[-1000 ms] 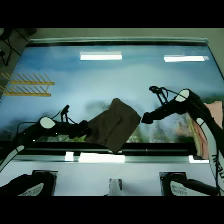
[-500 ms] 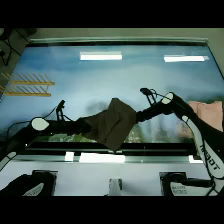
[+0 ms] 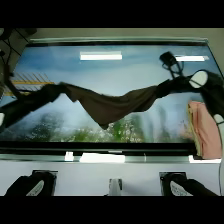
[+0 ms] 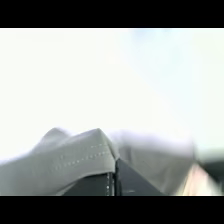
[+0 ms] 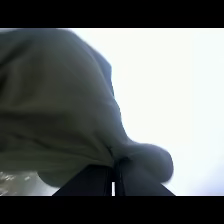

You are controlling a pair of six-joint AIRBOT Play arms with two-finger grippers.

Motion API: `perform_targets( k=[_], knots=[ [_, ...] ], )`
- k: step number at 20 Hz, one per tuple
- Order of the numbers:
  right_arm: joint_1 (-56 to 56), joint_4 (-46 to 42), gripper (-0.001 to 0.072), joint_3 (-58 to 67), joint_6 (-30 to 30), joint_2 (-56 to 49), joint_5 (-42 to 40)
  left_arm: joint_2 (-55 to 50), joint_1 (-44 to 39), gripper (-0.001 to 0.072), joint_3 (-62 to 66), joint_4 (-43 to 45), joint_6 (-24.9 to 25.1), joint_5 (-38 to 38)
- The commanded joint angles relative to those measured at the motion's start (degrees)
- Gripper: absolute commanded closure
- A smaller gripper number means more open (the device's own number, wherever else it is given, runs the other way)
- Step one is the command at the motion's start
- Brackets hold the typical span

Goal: Fold the shirts.

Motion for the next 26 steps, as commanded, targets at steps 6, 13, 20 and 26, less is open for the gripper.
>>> perform_targets(
  k=[6,13,20,26],
  knots=[
    [-6.64,-4.26,0.0687,9.66,3.61,32.79,-1.90,10.08,8.74,0.0670,29.33,0.09,1.46,5.84],
    [-6.64,-6.43,0.0686,10.12,3.61,39.95,5.05,10.93,6.80,0.0670,39.63,0.11,9.86,11.54],
    [-6.64,-10.32,0.0686,0.85,6.03,24.41,29.51,-2.86,6.82,0.0670,35.23,0.76,13.20,-0.66],
    [-1.70,-3.98,0.0685,-12.31,12.41,3.06,9.27,-24.48,6.56,0.0668,27.34,-0.04,12.92,-3.39]
  ],
)
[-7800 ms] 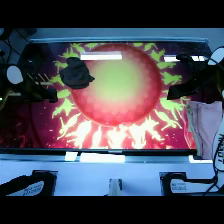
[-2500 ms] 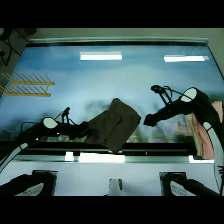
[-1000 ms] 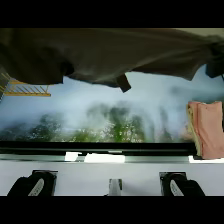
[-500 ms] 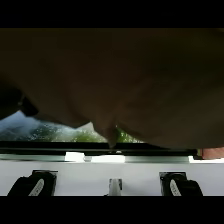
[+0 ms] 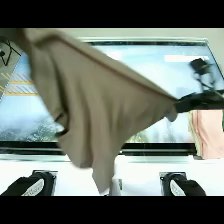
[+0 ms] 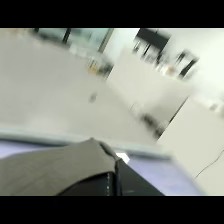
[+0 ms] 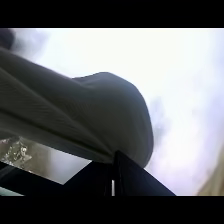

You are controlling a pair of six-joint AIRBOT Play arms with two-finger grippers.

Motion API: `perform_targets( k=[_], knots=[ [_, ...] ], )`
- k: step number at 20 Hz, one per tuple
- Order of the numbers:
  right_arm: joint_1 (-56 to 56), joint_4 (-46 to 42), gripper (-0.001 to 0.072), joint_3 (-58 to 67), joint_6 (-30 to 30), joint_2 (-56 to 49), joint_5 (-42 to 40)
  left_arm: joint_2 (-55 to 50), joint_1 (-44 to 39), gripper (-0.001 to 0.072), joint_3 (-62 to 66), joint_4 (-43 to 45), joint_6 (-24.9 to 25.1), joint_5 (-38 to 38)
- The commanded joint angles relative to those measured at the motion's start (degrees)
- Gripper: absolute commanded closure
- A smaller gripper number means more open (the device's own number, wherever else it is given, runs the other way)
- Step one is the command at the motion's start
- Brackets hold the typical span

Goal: Fold the shirts.

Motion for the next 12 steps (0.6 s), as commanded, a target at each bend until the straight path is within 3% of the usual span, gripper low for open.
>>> perform_targets(
  k=[1,3,7,8,9,10,11,12],
  knots=[
    [4.42,5.40,0.0685,-3.85,2.34,-12.87,-9.70,-11.87,-0.37,0.0668,-2.23,-1.81,-0.17,-5.18],
    [6.49,6.62,0.0684,-3.85,3.21,-17.22,-13.38,-16.24,-0.39,0.0668,-2.23,-1.75,-2.60,-9.07],
    [6.80,7.32,0.0684,-3.80,5.09,-19.41,-20.20,-21.51,-0.81,0.0658,-2.25,-1.53,-2.75,-19.04],
    [6.80,7.32,0.0683,-3.80,5.09,-19.41,-21.27,-22.62,-1.22,0.0566,-2.25,-1.49,-2.95,-21.40],
    [6.80,7.30,0.0648,-3.80,5.07,-19.41,-21.99,-23.47,-1.44,0.0354,-2.25,-1.49,-3.89,-23.63],
    [6.73,6.99,0.0466,-3.67,4.85,-19.37,-22.01,-24.06,-1.31,0.0159,-2.23,-1.11,-5.90,-26.43],
    [6.19,6.05,0.0316,-3.28,3.17,-19.19,-20.44,-24.13,-0.50,0.0159,-2.21,1.14,-9.29,-29.81],
    [4.52,4.68,0.0303,-2.75,1.84,-19.06,-18.56,-23.98,0.76,0.0164,-2.14,5.03,-13.03,-33.97]
  ],
)
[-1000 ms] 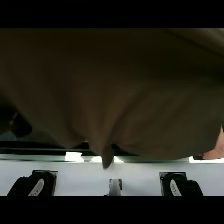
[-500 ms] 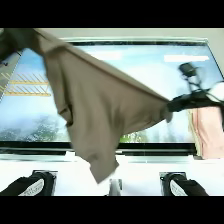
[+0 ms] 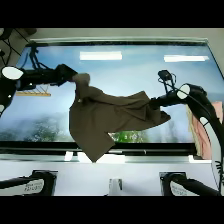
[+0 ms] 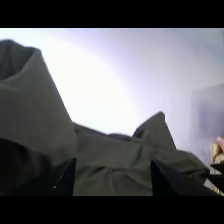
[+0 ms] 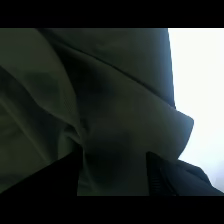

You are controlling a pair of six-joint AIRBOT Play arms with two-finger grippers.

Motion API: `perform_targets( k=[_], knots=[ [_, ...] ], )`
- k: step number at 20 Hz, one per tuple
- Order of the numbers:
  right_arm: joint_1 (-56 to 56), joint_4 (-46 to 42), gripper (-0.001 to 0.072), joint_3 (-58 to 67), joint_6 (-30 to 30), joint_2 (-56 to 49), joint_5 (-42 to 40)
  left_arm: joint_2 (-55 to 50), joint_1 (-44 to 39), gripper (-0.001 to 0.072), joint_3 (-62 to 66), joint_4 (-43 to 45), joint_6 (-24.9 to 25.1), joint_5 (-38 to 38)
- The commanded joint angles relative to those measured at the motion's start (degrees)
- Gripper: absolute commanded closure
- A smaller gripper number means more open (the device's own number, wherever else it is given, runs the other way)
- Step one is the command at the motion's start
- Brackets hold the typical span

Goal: Fold the shirts.

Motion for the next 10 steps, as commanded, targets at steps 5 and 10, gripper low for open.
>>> perform_targets(
  k=[5,10],
  knots=[
    [-20.98,3.45,0.0088,1.51,-6.71,-0.42,11.91,2.49,6.88,0.0016,-6.93,30.05,-15.56,-32.13],
    [-26.29,3.93,0.0053,1.05,-13.25,-0.68,19.28,7.41,6.23,0.0010,-29.73,23.12,-15.10,-20.04]
  ],
)
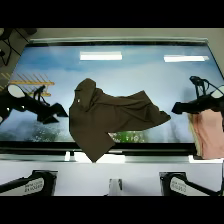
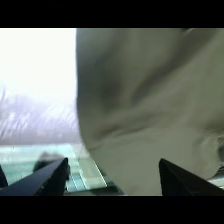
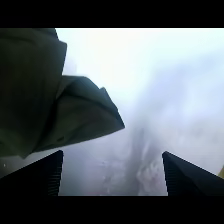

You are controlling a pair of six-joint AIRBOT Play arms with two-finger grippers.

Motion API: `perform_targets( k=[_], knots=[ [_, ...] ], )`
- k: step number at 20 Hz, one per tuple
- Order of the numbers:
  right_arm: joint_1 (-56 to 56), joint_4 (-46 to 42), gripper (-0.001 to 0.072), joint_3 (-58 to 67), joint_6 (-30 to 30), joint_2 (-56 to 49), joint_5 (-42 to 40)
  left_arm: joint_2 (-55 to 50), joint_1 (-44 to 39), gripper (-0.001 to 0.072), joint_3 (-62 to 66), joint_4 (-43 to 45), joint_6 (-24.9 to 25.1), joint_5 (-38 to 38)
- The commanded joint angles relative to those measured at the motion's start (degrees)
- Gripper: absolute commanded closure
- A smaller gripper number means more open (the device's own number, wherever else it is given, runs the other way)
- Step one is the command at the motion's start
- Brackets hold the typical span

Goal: Fold the shirts.

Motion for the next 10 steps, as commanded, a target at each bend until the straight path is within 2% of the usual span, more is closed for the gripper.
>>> perform_targets(
  k=[1,5,10],
  knots=[
    [-3.23,3.02,0.0053,-0.07,-3.65,-0.15,5.01,1.81,0.22,0.0010,-12.52,-1.90,0.31,4.44],
    [-3.21,5.92,0.0049,-0.07,-4.72,-0.59,7.28,1.79,0.20,0.0010,-14.45,-2.36,1.73,5.16],
    [-3.21,6.12,0.0043,-0.07,-4.83,-0.72,8.00,1.03,-0.98,0.0011,-14.97,-6.84,1.73,11.39]
  ],
)
